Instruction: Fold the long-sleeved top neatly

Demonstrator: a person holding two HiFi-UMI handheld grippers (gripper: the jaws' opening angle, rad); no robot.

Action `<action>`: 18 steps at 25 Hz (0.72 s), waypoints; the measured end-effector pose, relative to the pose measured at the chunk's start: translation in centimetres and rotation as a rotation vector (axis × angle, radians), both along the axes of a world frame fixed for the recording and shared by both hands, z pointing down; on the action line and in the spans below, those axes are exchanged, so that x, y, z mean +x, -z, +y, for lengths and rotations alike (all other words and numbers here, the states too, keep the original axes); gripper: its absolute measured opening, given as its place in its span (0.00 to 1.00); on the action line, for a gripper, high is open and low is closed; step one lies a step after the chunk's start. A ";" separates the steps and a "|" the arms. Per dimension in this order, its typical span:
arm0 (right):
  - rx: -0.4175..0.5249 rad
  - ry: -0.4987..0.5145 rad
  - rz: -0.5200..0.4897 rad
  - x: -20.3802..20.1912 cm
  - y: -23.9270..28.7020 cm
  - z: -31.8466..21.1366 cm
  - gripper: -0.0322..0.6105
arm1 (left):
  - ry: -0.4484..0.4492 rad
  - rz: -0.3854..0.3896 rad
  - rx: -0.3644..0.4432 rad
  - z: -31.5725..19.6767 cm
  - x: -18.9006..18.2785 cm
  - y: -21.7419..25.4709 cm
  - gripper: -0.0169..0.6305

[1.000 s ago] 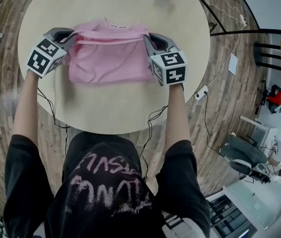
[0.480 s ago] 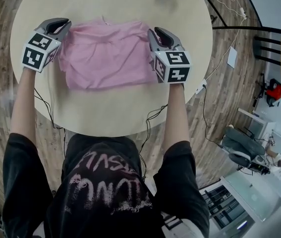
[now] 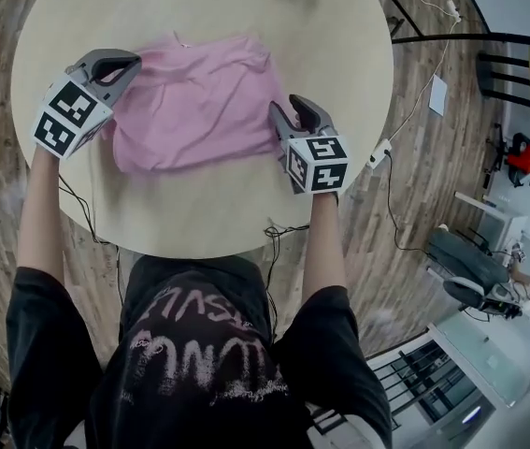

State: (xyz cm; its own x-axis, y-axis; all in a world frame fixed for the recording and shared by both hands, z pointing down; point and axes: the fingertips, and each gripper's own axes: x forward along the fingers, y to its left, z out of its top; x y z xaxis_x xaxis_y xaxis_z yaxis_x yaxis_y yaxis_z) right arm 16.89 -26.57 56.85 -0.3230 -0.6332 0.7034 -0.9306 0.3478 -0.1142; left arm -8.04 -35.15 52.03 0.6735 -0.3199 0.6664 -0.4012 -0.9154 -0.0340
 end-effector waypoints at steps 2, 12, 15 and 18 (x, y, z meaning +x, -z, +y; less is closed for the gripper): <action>-0.018 -0.012 -0.032 0.2 -0.7 1.3 0.33 | -0.068 -0.007 0.004 0.4 2.3 0.4 0.04; -0.121 -0.044 -0.119 2.3 -4.9 5.3 0.42 | -0.479 -0.217 0.158 1.1 16.6 -1.2 0.16; -0.130 -0.046 -0.155 2.3 -5.6 6.1 0.43 | -0.586 -0.273 0.184 1.9 19.9 -3.0 0.26; -0.130 -0.051 -0.192 2.6 -6.0 6.3 0.43 | -0.637 -0.300 0.199 2.0 22.4 -4.7 0.30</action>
State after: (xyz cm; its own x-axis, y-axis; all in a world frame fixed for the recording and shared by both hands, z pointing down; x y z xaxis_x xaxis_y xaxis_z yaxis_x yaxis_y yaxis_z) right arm 19.47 -20.25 62.80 -0.4285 -0.5598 0.7092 -0.9035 0.2716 -0.3315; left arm 14.37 -33.16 56.73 0.5672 -0.0611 0.8213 0.2598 -0.9331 -0.2489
